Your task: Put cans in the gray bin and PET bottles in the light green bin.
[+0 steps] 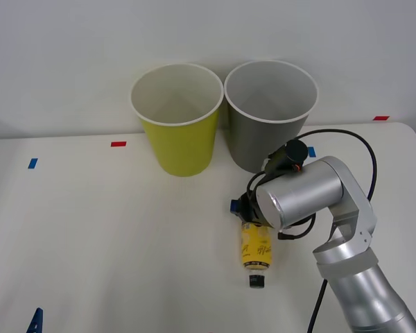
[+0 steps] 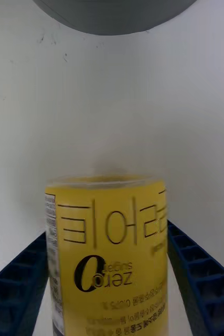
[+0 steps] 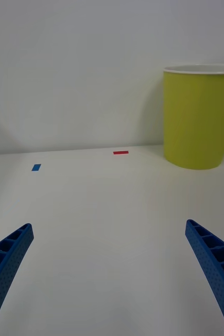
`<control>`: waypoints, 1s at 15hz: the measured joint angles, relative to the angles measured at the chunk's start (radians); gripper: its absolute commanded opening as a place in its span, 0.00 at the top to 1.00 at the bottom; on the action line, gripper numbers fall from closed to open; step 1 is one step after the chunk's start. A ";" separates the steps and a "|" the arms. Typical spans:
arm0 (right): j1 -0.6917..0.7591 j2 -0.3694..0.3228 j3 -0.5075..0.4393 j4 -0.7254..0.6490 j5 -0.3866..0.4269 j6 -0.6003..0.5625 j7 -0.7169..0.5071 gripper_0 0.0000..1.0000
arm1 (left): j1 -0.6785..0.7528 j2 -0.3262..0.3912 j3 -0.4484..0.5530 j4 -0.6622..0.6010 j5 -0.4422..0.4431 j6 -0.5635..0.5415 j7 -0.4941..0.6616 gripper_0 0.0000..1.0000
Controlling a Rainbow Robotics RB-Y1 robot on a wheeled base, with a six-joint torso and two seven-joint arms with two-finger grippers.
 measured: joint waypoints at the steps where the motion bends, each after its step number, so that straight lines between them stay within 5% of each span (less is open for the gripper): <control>1: 0.000 0.000 0.002 0.000 0.002 0.000 -0.003 1.00 | 0.000 0.000 0.000 0.000 0.000 0.000 0.000 0.00; 8: 0.006 0.006 -0.007 -0.012 0.007 0.000 0.017 1.00 | 0.000 0.000 0.000 0.000 0.000 0.000 0.000 0.00; 15: 0.093 0.028 -0.098 -0.177 -0.036 0.002 0.258 1.00 | 0.000 0.000 0.000 0.000 0.000 0.000 0.000 0.00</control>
